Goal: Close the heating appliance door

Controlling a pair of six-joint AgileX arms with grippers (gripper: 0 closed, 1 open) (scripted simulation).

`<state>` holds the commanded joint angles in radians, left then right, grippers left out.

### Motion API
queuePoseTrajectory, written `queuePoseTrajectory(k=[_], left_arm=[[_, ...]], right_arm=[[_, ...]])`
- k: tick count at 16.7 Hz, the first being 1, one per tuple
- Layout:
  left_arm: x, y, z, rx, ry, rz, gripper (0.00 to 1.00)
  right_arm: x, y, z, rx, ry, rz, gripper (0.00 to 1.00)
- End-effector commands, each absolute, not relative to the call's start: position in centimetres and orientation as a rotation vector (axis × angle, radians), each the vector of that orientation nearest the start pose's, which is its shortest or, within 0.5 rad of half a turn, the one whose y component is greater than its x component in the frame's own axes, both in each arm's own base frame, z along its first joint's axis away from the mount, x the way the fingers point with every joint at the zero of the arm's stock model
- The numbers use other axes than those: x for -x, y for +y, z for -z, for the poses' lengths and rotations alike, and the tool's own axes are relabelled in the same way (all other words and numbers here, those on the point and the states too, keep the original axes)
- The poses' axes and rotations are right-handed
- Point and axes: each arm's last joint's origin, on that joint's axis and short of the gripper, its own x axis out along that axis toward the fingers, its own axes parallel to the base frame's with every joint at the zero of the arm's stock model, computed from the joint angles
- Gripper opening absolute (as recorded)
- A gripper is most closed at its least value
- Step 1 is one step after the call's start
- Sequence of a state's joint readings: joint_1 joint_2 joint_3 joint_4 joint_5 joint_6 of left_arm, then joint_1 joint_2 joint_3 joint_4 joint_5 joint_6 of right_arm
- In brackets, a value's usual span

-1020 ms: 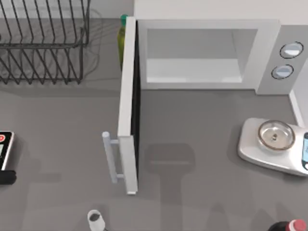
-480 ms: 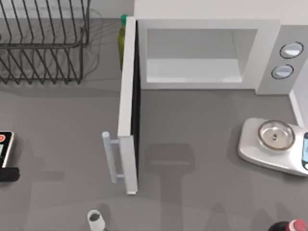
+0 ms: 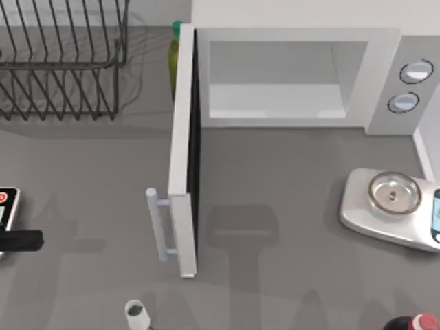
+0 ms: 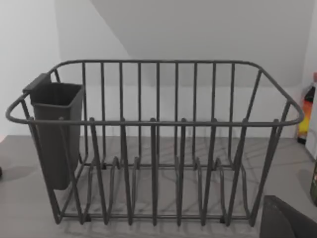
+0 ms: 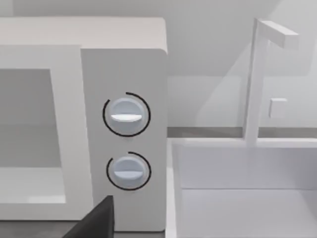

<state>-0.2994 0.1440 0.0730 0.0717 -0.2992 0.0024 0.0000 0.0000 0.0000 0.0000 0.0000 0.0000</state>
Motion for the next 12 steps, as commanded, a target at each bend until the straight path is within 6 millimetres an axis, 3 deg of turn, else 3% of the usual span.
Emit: queuePoseTrajectory(k=[12], left_arm=[[-10.2, -1.6, -19.5, -0.001, 0.005, 0.001, 0.0]], right_arm=[[-10.6, -0.1, -16.0, 0.0, 0.0, 0.0, 1.0]])
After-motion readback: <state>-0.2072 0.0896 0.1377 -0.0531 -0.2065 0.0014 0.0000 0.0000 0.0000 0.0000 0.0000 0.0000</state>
